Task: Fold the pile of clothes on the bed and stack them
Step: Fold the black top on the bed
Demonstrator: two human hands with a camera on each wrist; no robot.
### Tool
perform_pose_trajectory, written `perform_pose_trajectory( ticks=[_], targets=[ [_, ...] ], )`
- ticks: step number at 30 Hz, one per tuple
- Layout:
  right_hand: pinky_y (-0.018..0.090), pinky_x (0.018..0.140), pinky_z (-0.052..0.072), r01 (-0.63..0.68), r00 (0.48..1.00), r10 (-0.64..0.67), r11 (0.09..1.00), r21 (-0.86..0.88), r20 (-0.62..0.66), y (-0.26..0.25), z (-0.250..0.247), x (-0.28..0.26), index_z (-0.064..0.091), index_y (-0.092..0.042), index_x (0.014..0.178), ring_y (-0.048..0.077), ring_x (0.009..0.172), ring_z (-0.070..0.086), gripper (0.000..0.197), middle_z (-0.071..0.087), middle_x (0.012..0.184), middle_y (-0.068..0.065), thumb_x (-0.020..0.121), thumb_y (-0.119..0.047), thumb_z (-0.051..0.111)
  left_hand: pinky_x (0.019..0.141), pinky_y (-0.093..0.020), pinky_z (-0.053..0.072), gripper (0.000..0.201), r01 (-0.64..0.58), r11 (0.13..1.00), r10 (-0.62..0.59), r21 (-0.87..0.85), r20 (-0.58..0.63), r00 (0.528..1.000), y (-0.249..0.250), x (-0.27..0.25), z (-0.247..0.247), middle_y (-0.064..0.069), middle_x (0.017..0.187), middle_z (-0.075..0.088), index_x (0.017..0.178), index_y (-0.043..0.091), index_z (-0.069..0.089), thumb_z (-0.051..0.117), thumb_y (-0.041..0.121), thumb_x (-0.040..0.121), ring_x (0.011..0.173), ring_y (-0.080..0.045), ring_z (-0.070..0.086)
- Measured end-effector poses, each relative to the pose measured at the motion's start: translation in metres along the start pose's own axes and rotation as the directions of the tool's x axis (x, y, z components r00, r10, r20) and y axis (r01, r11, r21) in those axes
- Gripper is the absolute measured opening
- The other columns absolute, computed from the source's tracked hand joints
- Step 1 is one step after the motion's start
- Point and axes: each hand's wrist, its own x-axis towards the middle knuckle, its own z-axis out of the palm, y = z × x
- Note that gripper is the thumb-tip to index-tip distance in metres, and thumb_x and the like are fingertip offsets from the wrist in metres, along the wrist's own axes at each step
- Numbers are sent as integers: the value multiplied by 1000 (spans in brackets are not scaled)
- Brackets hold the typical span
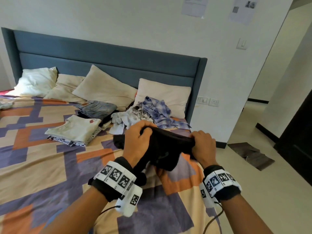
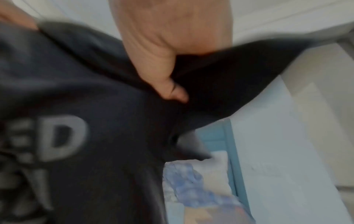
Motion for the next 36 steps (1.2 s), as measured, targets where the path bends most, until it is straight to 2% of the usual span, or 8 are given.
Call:
perform_pose_trajectory(
  ticks=[4,9,14,19,25,29,33,36],
  targets=[
    [47,86,47,-186,981,192,947,264,2,18,22,1,68,-20,96,36,100,61,33,70,98,9,76,1,54,78,-12,47,34,-36,997,30,-74,-76,997,14,11,-27,16,77,69,80,23,69,53,-7,86,80,1,63],
    [44,81,56,-107,981,194,614,782,-18,5,8,14,72,-20,86,30,83,66,41,70,83,8,62,-1,44,95,-39,45,32,323,801,-239,505,-226,945,-20,21,-52,-8,120,64,116,25,65,58,33,85,112,-31,58],
    [36,63,48,110,994,-43,553,826,-104,-59,-9,23,75,-11,81,14,64,59,15,68,67,3,78,-22,64,103,-52,34,95,41,771,-286,635,287,914,-32,-15,-3,2,132,45,140,38,36,53,79,56,126,-27,41],
    [26,54,36,313,913,-393,489,814,-115,-86,-26,12,74,-10,90,8,54,43,12,53,55,-6,83,-20,77,68,-44,51,11,170,922,-162,347,-53,985,-41,-23,18,-5,82,68,86,12,66,65,21,81,80,-30,65],
    [24,55,45,-105,952,-234,356,928,197,-46,18,1,61,-16,120,11,59,56,35,61,80,8,87,-14,73,53,-12,38,15,149,964,-122,221,-130,984,-14,-8,-4,6,61,56,73,11,61,60,-1,83,59,-13,52],
    [19,57,46,-224,860,-262,577,786,438,-37,69,-25,64,-14,118,4,67,59,44,63,97,9,78,-13,82,51,-23,35,20,97,974,-81,203,-84,993,-2,6,-19,3,56,56,67,17,63,69,19,86,55,-11,50],
    [23,65,45,-39,913,-333,503,864,235,-73,99,-35,66,-33,90,15,79,63,24,64,88,-4,75,-45,80,51,-22,33,24,-63,956,57,286,30,998,22,24,-30,2,51,51,61,17,59,60,8,84,54,-7,43],
    [35,59,33,217,937,-348,670,710,42,-98,113,-28,45,-35,70,24,70,49,27,52,75,-5,81,-45,67,65,-37,55,15,-120,965,103,232,84,991,39,40,-38,-7,70,68,79,10,71,57,11,84,71,-20,65]
  ],
)
